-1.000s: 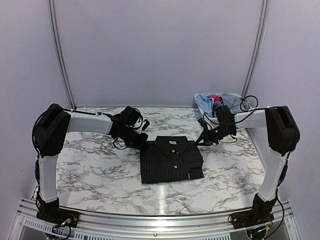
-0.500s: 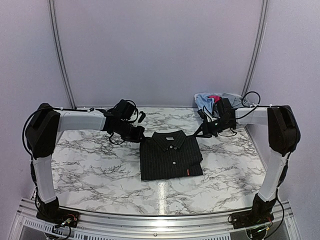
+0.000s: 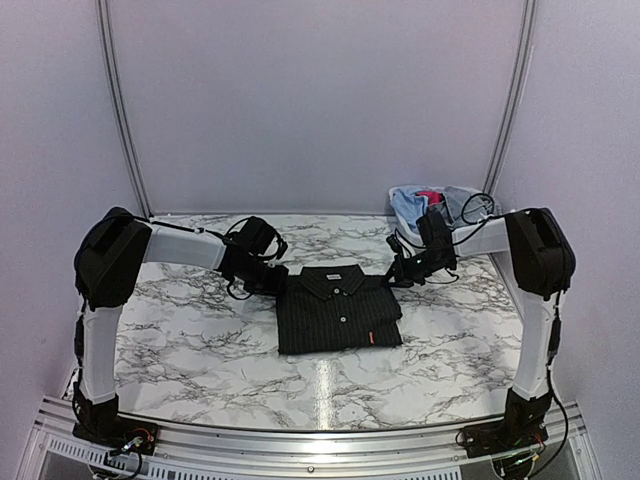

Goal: Fold and stack the mixed laundry pile
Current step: Smooth out the square-folded shirt at the center of the board, then move the square-folded shirt to the center of the board.

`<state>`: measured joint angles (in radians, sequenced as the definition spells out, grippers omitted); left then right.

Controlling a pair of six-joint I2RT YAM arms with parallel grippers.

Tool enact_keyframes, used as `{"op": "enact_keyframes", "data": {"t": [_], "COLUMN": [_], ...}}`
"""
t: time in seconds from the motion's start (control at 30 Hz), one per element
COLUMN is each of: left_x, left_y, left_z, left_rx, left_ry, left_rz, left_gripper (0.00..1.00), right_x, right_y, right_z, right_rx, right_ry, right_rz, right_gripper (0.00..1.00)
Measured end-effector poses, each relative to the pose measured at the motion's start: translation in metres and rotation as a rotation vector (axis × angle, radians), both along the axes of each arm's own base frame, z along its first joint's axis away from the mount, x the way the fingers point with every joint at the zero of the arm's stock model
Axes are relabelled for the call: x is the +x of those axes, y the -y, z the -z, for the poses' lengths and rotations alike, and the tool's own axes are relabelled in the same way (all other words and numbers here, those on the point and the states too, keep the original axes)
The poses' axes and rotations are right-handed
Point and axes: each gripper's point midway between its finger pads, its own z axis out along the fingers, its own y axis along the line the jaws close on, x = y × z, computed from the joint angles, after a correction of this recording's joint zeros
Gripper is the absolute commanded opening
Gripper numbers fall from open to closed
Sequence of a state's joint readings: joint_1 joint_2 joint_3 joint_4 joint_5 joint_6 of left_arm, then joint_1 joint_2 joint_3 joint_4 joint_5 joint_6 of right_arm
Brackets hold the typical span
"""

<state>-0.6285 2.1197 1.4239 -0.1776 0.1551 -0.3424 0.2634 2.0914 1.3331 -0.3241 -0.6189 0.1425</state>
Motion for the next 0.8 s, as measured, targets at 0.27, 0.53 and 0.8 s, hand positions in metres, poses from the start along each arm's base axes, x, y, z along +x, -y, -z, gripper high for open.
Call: {"op": "enact_keyframes", "data": {"t": [0.27,0.53,0.8], "left_x": [0.013,0.004,-0.039], "left_y": [-0.007,-0.021,0.017], "left_z": [-0.004,-0.063,-0.093], "left_rx": [0.002,-0.039,-0.130], "left_ry": [0.011,0.095,0.092], "left_rz": [-0.051,-0.081,0.026], "left_gripper": [0.59,0.91,0.99], "right_x": [0.004,-0.026,-0.088], "right_y": [-0.002,0.013,-0.006], "right_z": [-0.016,-0.095,-0.035], "right_rx": [0.001,0.105,0.143], "right_ry": [0.019,0.119,-0.092], "right_rz": [0.026,0.054,-0.008], "right_gripper": [0.41,0.39,0.38]}}
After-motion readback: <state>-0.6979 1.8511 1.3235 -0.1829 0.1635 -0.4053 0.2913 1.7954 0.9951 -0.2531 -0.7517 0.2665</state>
